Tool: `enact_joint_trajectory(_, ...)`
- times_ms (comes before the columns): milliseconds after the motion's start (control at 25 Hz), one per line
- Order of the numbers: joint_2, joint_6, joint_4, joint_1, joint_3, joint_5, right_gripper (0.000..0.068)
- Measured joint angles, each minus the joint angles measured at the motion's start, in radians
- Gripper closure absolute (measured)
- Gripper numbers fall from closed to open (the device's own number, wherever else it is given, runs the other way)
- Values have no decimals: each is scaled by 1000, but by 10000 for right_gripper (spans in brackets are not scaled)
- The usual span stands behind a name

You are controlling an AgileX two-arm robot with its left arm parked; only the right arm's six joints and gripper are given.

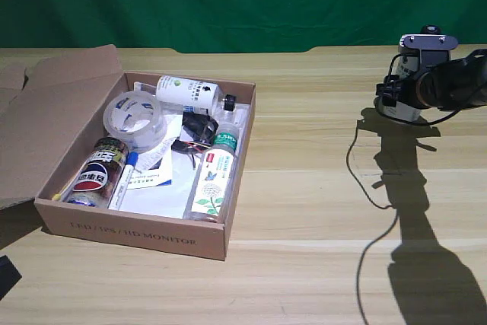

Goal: Place the white bottle into the box.

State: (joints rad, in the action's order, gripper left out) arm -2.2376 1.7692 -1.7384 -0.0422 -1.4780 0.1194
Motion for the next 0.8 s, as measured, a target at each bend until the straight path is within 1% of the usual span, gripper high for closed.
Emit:
enact_joint_trajectory(160,-7,10,4,2,-6,47,136)
enact_joint_trajectory(240,-7,10,5,3,-6,69,138)
enact_joint_trajectory(360,-1,9,6,3,-5,56,138)
enact_joint_trajectory(480,31,6,7,-1,3,-66,138)
enact_joint_trajectory(520,62,3,5,4,7,-143,138)
enact_joint_trajectory(600,116,3,1,27,7,-225,138)
enact_joint_trajectory(680,187,3,-5,74,7,-296,138)
enact_joint_trajectory(800,298,3,-10,193,6,-379,138)
